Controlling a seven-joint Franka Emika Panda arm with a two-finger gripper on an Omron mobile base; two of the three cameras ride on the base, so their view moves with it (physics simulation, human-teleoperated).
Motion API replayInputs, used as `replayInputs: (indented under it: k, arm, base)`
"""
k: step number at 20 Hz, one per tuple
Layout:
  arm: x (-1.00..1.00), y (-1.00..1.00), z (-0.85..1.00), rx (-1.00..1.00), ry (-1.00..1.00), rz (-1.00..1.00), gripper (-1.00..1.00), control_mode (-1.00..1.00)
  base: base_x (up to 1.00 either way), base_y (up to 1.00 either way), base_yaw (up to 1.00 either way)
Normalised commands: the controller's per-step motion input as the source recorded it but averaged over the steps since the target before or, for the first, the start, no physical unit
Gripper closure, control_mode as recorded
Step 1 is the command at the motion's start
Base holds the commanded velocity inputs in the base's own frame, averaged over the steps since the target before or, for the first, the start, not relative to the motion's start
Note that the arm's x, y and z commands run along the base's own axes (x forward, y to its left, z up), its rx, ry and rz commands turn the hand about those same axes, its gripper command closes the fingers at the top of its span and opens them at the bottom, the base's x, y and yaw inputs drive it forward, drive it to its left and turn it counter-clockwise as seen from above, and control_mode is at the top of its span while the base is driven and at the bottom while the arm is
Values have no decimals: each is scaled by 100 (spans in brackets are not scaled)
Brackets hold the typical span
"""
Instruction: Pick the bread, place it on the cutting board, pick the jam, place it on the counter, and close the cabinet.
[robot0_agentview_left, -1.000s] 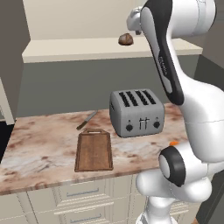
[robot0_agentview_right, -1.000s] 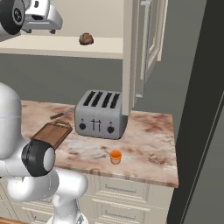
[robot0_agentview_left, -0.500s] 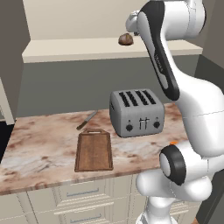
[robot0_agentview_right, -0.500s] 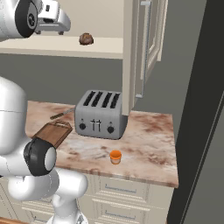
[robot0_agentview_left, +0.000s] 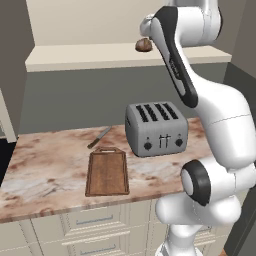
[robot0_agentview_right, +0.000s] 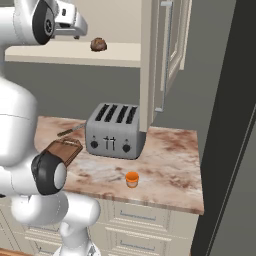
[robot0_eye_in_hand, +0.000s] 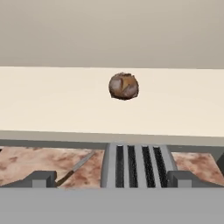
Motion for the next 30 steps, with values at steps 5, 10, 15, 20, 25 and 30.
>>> replayInputs:
  k: [5,10,15,20,25,30]
  arm:
    - [39,0,-1,0,0,0,-100,-100]
    - [44,0,-9,0,0,0,-100,-100]
    - [39,-2,-22,0,0,0,-100,-100]
    - [36,-3,-15,0,0,0,-100,-100]
    - [37,-8,-9,0,-1,0,-100,-100]
    - [37,-6,-9,0,-1,0,-100,-100]
  base:
    - [0,0,0]
    - [0,0,0]
    - [0,0,0]
    - [0,0,0]
    - [0,0,0]
    - [0,0,0]
